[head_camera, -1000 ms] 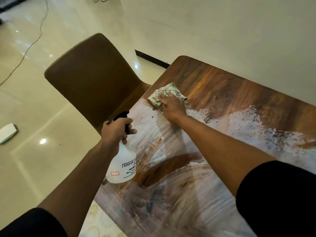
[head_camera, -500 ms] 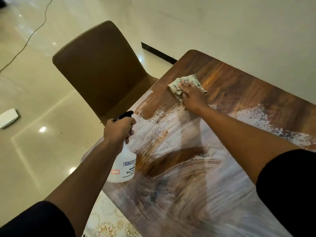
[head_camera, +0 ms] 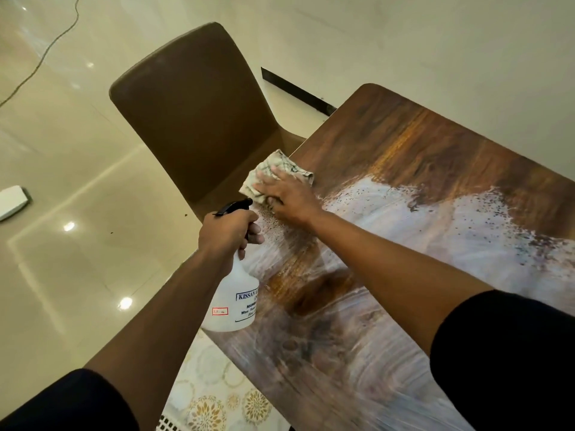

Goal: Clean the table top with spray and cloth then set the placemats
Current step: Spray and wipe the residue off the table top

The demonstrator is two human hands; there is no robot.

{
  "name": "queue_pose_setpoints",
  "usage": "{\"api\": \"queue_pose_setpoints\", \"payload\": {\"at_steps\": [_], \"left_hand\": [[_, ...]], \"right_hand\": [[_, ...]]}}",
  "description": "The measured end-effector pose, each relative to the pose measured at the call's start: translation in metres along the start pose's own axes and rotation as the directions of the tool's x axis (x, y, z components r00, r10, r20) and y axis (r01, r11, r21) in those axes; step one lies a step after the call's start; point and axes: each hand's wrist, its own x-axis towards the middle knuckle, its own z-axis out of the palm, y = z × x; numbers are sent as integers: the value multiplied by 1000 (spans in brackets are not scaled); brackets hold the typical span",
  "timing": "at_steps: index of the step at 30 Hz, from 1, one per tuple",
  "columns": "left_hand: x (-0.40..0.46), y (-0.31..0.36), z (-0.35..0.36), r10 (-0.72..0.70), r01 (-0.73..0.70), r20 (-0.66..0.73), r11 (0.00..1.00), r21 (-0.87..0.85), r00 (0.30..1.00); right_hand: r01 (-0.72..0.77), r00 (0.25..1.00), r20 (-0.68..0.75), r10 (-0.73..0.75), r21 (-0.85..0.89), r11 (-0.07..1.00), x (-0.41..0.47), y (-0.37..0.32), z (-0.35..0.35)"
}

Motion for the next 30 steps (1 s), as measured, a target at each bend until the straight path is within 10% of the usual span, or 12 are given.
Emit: {"api": "queue_pose_setpoints", "payload": {"at_steps": [4, 14, 19, 25, 30], "left_hand": [[3, 1, -8, 13, -13, 16, 1000, 24, 1000], [-8, -7, -9, 12, -18, 98, 997, 68, 995], [-19, -11, -8, -4, -3, 98, 998, 69, 995], [-33, -18, -2, -5, 0, 87, 999, 52, 996], [-41, -21, 6, -15, 9, 113, 998, 54, 993]], "right_hand": [[101, 994, 28, -102, 26, 995, 0, 16, -20], [-428, 878, -224, 422, 26, 904, 4, 75, -49], [-338, 930, -108, 352, 130, 932, -11, 21, -12], [123, 992, 28, -121, -67, 990, -79, -18, 4], [-221, 975, -49, 218, -67, 973, -81, 26, -39]]}}
